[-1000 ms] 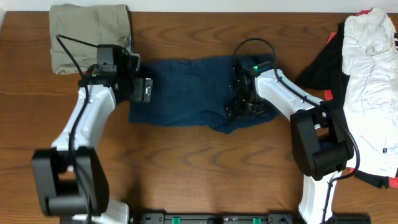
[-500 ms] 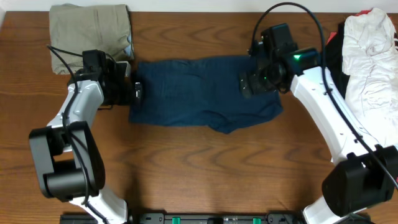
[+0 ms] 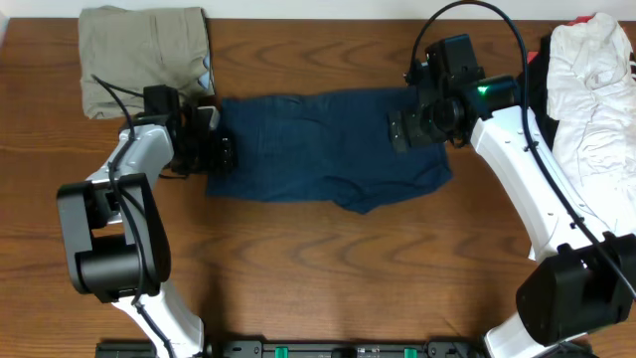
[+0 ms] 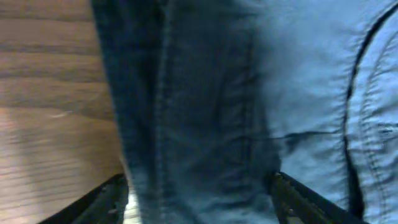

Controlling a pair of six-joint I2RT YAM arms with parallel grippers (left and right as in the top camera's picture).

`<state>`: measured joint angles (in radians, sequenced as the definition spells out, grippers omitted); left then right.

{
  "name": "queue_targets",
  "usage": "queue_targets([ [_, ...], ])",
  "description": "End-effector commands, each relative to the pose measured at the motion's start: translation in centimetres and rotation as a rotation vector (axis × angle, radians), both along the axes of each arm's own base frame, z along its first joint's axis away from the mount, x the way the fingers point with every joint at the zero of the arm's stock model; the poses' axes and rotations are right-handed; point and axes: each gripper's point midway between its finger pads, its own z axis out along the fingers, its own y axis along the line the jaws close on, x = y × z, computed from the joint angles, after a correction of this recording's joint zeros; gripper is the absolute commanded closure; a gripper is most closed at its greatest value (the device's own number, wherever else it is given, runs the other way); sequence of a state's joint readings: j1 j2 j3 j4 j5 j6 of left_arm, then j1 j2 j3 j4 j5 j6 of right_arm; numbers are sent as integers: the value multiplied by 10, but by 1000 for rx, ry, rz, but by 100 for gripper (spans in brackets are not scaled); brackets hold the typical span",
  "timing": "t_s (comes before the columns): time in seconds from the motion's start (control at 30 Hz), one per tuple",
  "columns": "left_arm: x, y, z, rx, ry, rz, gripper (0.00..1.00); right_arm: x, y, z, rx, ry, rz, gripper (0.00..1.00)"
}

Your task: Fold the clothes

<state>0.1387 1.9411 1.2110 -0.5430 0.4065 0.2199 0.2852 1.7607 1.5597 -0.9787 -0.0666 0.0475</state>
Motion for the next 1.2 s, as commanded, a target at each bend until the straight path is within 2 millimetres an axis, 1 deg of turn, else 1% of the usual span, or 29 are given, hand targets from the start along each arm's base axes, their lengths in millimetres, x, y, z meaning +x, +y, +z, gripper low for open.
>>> queue_targets([
  [0.0, -9, -19, -13, -31, 42, -48, 39, 4, -6, 2, -10, -14, -6, 1],
  [0.1, -13, -25, -24, -33, 74, -63, 60, 5, -6, 3, -10, -17, -6, 1],
  [0.17, -15, -24, -26, -29, 88, -48, 71, 6, -5, 3, -8, -21, -6, 2],
  [0.2, -15, -22, -26, -23, 92, -37, 76, 7, -5, 4, -7, -25, -6, 3],
  [0.27, -14, -18, -27, -16, 94, -21, 92, 10, -4, 5, -4, -38, -6, 10],
  [0.3, -14, -18, -27, -16, 96, -17, 93, 12, -4, 6, 0, -49, -6, 14],
  [0.37, -15, -16, -26, -20, 105, 4, 94, 16, 0, 9, 18, -67, -6, 27],
  [0.43, -17, -16, -22, -21, 110, 8, 94, 19, 5, 11, 47, -80, -2, 46],
  [0.47, -18, -15, -18, -12, 109, 11, 94, 21, 9, 13, 67, -88, 6, 57],
  [0.5, -18, -12, -14, 1, 108, 13, 94, 23, 12, 15, 84, -99, 12, 66],
  [0.57, -19, -6, -1, 39, 104, 20, 94, 30, 16, 20, 111, -126, 9, 82],
  [0.63, -21, -1, 17, 74, 97, 25, 94, 37, 18, 24, 129, -154, -11, 93],
  [0.67, -23, 2, 31, 95, 89, 21, 94, 41, 19, 27, 141, -173, -20, 99],
  [0.83, -36, 5, 84, 132, 50, -16, 94, 61, 27, 35, 172, -253, -13, 99],
  [0.9, -44, 5, 102, 140, 38, -39, 94, 68, 32, 34, 188, -273, 0, 99],
  [0.97, -50, 7, 115, 160, 39, -41, 94, 74, 38, 27, 204, -273, 11, 99],
  [1.03, -54, 12, 122, 187, 51, -37, 94, 77, 44, 13, 216, -249, 24, 99],
  [1.17, -59, 12, 130, 196, 69, -55, 94, 72, 60, -35, 266, -116, 68, 99],
])
